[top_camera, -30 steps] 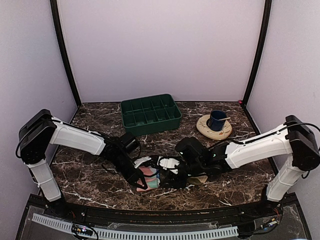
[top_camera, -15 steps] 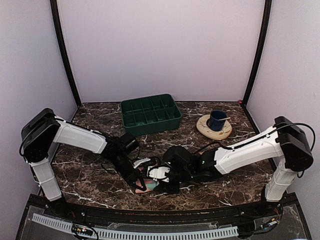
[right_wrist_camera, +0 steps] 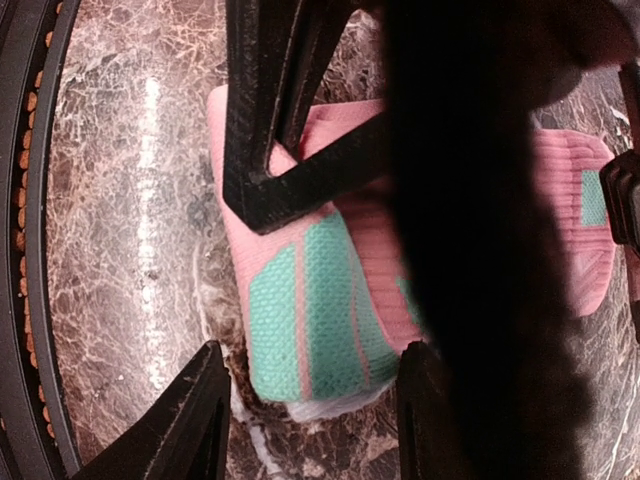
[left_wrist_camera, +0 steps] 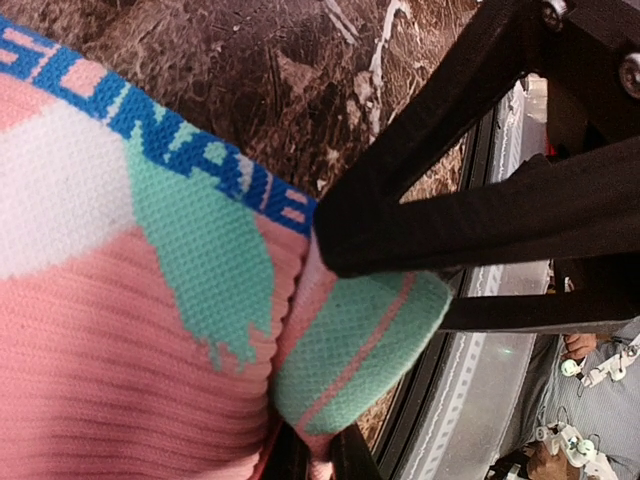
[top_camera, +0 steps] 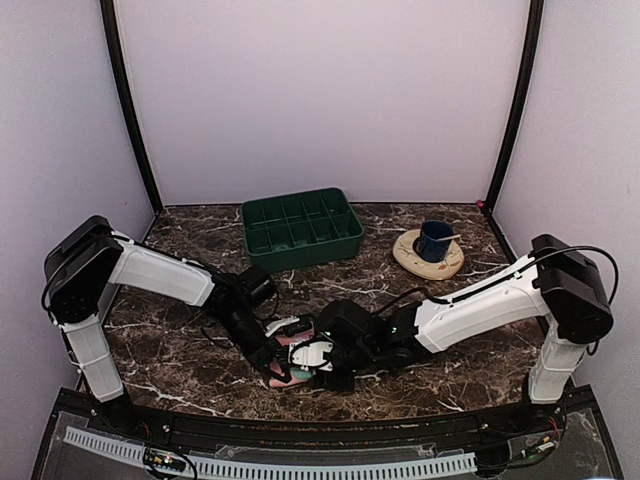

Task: Roll the socks
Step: Roll the sock at the center of the board.

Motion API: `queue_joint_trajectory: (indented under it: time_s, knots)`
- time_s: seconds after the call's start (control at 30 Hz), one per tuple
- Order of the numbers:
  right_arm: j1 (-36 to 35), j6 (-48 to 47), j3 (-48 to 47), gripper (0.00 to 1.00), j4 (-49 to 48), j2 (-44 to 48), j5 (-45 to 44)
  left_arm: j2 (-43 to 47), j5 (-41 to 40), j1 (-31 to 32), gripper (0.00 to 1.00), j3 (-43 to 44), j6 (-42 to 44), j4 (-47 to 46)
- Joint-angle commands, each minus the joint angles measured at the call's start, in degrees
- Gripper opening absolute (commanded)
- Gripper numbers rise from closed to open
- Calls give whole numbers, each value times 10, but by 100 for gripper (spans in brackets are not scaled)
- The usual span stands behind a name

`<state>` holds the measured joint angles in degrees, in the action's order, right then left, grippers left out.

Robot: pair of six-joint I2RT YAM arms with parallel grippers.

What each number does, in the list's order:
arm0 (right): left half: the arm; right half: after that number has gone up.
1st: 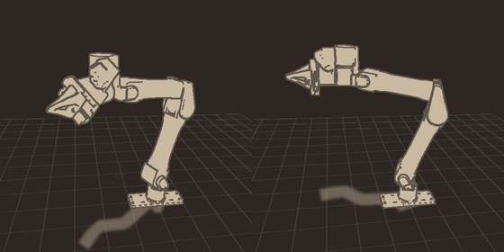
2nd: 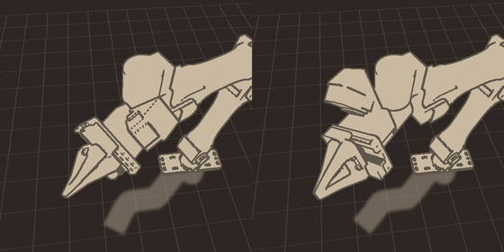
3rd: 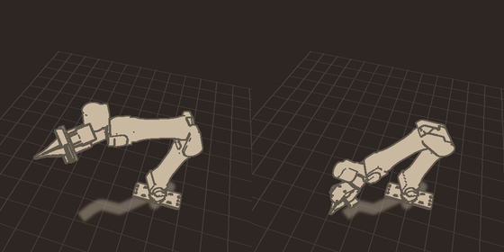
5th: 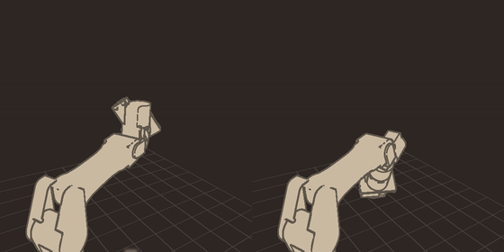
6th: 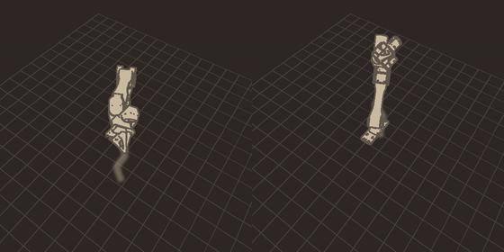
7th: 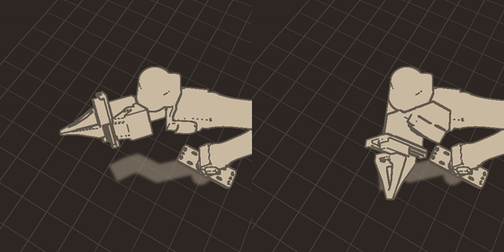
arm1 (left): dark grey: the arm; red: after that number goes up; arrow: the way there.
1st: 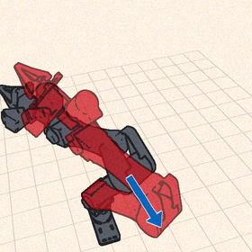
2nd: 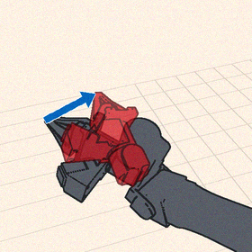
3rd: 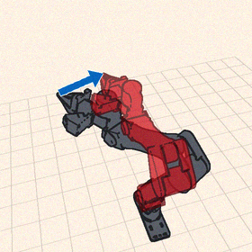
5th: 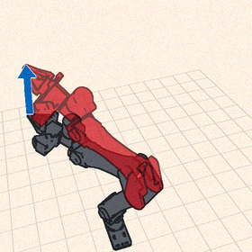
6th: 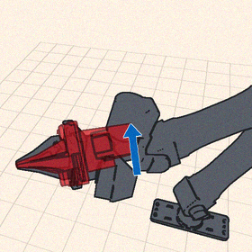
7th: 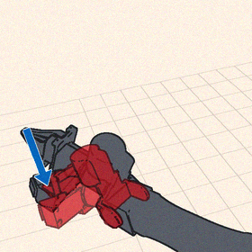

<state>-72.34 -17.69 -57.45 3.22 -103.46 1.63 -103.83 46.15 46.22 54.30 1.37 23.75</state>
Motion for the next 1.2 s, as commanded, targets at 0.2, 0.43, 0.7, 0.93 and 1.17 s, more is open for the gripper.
queue_joint_trajectory:
  time_s: [0.2,0.43,0.7,0.93,1.17]
  knots:
    - [-6,-21,-29,47,-18,-24,3,-12,13,-4,0,6,14,21]
    - [-7,-24,-35,28,-12,-36,9,-14,16,-5,0,5,10,16]
    - [-7,-16,-37,6,6,-44,16,-2,-11,-14,0,-3,-21,-5]
    - [-2,-1,-30,3,9,-41,26,52,-28,-30,18,-41,-86,-64]
    - [6,2,-28,2,7,-35,33,120,-47,-43,26,-79,-147,-123]
